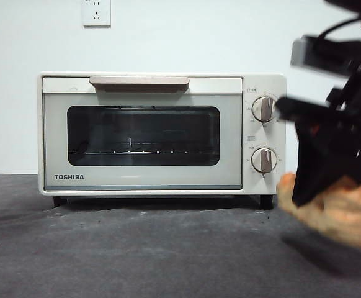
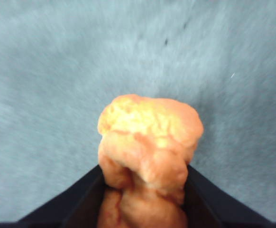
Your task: The left arm flap open the oven, the right arm pick bread and place it into oven, the left arm flap close the oven
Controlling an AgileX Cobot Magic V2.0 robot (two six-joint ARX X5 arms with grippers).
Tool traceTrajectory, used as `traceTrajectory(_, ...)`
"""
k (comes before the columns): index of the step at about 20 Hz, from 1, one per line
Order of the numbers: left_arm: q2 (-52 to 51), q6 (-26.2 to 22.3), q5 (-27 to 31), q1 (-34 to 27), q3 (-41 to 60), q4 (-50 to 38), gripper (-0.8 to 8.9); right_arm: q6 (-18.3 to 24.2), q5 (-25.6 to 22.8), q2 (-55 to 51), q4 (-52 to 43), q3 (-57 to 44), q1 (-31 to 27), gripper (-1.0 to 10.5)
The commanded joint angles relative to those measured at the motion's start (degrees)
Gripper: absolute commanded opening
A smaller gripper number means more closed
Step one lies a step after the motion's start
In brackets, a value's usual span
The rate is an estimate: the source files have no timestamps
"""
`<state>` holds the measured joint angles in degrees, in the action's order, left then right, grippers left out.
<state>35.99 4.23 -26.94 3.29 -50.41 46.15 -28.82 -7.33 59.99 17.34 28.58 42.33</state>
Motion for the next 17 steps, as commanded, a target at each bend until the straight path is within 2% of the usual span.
traceTrajectory(1, 0.83, 3.37, -0.13, 1.79, -1.07, -4.79, 0.17, 0.63, -0.13, -3.3, 0.74, 2.34, 0.57, 2.0)
traceTrajectory(3, 2.45, 5.84, -0.13, 4.28, -1.42, -8.57, 0.18, 1.11, -0.13, -6.58, 2.8, 3.8, 0.57, 2.0)
traceTrajectory(6, 7.54, 6.43, 0.24, 8.24, -3.19, -13.2, 0.19, 2.14, -0.17, -10.73, 6.03, 6.36, 0.61, 2.0)
traceTrajectory(14, 26.16, 5.11, 7.28, 16.81, -10.12, -25.14, 0.18, 3.78, -0.2, -16.44, 9.94, 10.97, 0.66, 2.0)
traceTrajectory(17, 32.04, 3.61, 9.2, 18.67, -12.96, -26.64, 0.18, 3.78, -0.22, -17.4, 10.19, 11.23, 0.66, 2.0)
